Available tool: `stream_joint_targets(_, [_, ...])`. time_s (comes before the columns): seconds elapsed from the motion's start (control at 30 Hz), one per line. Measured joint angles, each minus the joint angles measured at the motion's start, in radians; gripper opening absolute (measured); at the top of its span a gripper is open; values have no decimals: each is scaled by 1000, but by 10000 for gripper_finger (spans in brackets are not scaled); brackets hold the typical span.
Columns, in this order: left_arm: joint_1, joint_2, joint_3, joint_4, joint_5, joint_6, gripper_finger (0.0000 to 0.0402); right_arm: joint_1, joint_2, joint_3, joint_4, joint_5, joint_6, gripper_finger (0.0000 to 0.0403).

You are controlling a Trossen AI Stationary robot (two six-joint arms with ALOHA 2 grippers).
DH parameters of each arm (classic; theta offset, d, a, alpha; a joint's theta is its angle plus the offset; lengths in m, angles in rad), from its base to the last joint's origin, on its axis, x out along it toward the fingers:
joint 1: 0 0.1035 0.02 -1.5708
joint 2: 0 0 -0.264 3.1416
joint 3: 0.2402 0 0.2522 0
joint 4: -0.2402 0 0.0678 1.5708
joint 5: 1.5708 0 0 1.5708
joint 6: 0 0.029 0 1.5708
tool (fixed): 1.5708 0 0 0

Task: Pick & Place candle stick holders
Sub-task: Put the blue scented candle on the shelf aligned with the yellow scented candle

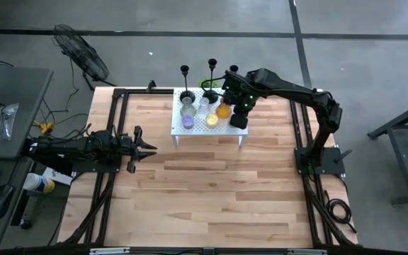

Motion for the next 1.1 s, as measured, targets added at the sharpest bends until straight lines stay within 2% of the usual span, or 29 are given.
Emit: stream_joint_targets(1.1, [0, 0, 0, 0, 0, 0, 77, 0, 0, 0, 20, 20, 12, 4])
